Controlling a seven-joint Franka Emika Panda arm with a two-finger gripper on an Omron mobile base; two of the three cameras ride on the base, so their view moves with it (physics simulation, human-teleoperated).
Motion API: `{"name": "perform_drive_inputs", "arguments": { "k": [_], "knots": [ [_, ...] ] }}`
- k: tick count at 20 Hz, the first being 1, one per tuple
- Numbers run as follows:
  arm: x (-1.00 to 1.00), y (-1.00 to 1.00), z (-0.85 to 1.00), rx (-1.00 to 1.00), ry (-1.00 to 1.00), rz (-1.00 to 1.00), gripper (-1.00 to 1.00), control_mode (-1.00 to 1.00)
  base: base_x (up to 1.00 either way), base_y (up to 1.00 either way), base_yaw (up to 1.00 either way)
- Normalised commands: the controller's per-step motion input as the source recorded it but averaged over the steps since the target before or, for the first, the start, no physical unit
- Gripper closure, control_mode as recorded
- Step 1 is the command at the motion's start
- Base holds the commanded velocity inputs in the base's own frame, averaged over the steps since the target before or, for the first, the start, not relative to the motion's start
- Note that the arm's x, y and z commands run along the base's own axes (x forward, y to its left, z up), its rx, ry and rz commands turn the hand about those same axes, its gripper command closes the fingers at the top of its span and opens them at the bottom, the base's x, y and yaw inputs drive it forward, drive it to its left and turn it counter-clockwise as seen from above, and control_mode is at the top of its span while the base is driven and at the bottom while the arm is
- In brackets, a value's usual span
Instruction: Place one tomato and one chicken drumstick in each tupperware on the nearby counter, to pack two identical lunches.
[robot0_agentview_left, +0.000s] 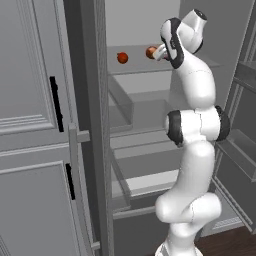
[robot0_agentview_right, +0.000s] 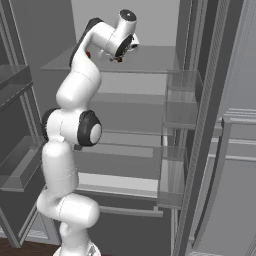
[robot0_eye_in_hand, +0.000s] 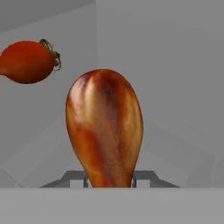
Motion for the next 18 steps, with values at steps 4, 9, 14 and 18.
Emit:
{"name": "perform_drive_inputs", "arguments": {
  "k": [4,9,14,18],
  "knots": [
    [-1.0,0.3,-0.22,-0.08,-0.18,0.0,1.0,-1.0,0.0,0.0,0.0],
    [-1.0,0.1,-0.05,0.0,-0.05,0.0,1.0,-1.0,0.0,0.0,0.0],
    [-1.0,0.0,-0.34,0.0,0.01,-0.02,1.0,-1.0,0.0,0.0,0.0],
    [-1.0,-0.02,-0.68,0.0,0.02,-0.02,1.0,-1.0,0.0,0.0,0.0]
  ]
}}
